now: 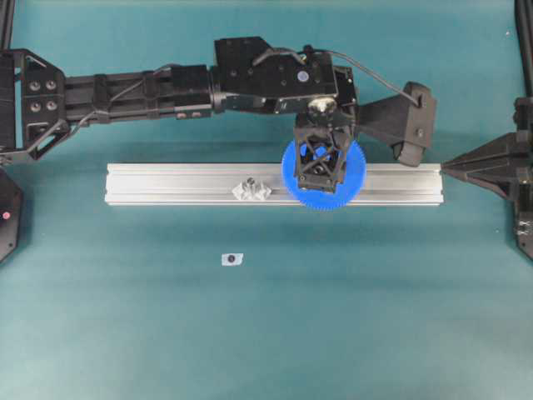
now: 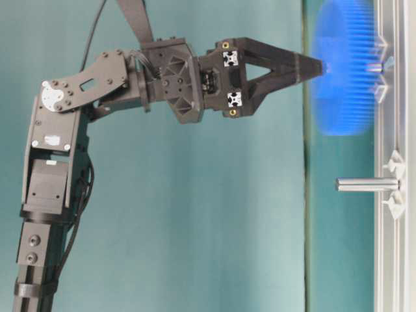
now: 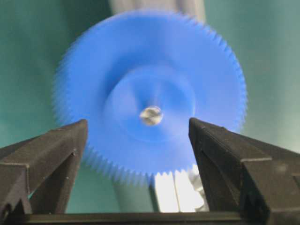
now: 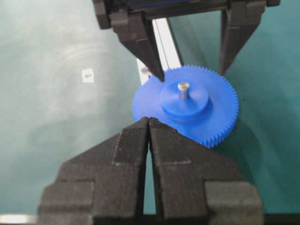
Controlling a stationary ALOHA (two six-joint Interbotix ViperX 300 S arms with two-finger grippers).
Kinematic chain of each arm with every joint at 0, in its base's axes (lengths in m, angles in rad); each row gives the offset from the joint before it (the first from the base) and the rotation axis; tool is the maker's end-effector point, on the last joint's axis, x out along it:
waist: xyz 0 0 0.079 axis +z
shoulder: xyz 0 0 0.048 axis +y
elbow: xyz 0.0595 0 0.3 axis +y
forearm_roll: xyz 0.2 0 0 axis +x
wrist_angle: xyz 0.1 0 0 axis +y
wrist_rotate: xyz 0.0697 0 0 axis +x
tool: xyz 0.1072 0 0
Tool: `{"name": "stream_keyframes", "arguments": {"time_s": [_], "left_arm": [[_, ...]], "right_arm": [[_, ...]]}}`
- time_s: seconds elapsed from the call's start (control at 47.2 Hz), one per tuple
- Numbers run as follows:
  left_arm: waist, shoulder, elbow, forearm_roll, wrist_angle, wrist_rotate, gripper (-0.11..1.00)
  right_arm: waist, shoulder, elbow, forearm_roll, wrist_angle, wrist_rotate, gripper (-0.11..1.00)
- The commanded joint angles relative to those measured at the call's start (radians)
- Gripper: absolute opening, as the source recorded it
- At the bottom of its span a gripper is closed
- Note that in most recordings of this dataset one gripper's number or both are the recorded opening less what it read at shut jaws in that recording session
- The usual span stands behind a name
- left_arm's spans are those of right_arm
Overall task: Find the location of the shaft and insert the large gear.
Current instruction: 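Push the gear onto the shaft and open the left gripper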
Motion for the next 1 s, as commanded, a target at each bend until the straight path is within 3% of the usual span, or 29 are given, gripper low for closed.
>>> {"name": "stream_keyframes", "arguments": {"time_s": [0.0,0.975], "left_arm": [[0.0,-0.049,-0.026,0.005,-0.003,-0.002,0.85],[-0.012,-0.054,-0.067,0.005,0.02,-0.025,0.85]], "right_arm": [[-0.002,0.005,-0.012,0.0,-0.005,0.008,0.04],[-0.003,0.0,-0.011,0.0,-0.005,0.008,0.04]]}}
